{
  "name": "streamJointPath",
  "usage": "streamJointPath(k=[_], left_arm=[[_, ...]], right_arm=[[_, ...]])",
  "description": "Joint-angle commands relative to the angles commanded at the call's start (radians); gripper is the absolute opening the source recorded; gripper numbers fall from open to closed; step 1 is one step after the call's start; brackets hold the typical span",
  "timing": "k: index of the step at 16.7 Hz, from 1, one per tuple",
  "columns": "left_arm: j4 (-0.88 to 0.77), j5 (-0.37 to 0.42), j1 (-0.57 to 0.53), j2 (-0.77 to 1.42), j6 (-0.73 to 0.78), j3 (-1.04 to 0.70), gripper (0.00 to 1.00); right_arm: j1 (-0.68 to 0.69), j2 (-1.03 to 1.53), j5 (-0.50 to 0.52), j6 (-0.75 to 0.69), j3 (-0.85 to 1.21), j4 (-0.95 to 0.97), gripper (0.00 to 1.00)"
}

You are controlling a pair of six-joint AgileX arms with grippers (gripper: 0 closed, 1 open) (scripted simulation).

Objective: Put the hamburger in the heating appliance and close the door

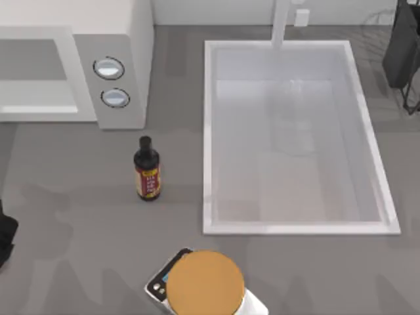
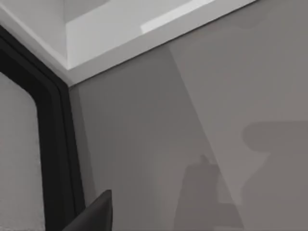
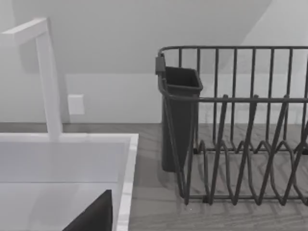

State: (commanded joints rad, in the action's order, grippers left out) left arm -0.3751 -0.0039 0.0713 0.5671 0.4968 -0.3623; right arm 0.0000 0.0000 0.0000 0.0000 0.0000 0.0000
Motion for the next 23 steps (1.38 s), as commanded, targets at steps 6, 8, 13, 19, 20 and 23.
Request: streamJointPath(k=[6,8,13,19,20,23], left_arm=[[-0.322,0.003,0.057,0.57,0.436,-0.314,1.0],[-0.412,0.002,0.075,0.725,0.556,-0.403,1.0],[-0.561,0.002,0.107,0.958,0.753,-0.55,1.0],[-0.575,0.002,0.105,0.977,0.773,-0.563,1.0],[-0.572,0.002,0.106,0.979,0.773,-0.562,1.0],[-0.503,0.002,0.108,1.017,0.773,-0.526,1.0]], right_arm=[[0.0,0.0,0.0,0.0,0.0,0.0,1.0],[0.0,0.0,0.0,0.0,0.0,0.0,1.0],[0.0,0.0,0.0,0.0,0.0,0.0,1.0],[0.0,0.0,0.0,0.0,0.0,0.0,1.0],[0.0,0.0,0.0,0.0,0.0,0.0,1.0],[0.0,0.0,0.0,0.0,0.0,0.0,1.0]])
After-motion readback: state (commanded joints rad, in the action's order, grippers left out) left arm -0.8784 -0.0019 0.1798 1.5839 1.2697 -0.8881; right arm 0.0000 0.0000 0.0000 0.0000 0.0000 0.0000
